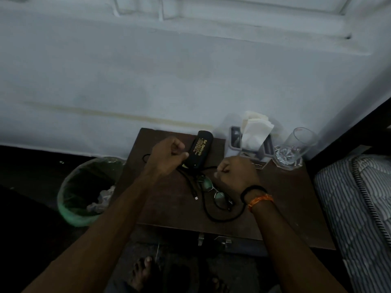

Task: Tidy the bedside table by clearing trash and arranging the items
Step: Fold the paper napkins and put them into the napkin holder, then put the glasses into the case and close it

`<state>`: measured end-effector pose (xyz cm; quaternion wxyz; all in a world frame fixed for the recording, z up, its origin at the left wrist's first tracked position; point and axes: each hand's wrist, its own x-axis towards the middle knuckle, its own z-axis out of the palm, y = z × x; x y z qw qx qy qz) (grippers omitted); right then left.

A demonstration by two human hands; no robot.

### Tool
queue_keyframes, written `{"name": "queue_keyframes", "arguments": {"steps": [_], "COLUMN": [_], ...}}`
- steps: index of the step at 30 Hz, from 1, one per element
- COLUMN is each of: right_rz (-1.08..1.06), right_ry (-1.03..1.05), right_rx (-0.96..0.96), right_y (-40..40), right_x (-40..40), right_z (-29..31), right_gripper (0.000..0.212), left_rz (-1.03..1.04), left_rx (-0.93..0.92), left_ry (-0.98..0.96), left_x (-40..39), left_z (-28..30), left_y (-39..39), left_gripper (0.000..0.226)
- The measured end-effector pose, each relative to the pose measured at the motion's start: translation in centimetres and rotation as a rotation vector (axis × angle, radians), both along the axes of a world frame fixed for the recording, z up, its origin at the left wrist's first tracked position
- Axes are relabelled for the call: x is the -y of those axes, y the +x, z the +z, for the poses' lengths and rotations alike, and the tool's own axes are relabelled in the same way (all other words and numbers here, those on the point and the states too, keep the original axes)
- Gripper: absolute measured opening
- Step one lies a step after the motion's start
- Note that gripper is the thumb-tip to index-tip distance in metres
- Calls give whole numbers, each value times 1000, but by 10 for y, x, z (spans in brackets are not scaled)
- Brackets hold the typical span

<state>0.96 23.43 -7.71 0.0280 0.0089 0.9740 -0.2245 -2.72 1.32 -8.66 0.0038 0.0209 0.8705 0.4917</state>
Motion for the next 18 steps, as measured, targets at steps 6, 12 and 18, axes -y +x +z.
{"name": "queue_keyframes", "arguments": {"steps": [6,12,18], "right_rz": [0,-123,-274], "right_ry": [-50,-102,-88], "right_rx": [20,-15,77], "right_y": [-4,-17,-33], "right_x": [27,67,92], "right_z": [-6,-10,-15], "right_gripper": [30,91,112], "left_rz": [-5,-86,-101], "left_rx": [8,99,193], "left_ry": [-9,-13,46], "left_x": [17,14,21], "left_z": [-12,-9,-9], "left_y": [20,16,13], "left_gripper": [26,29,30]}}
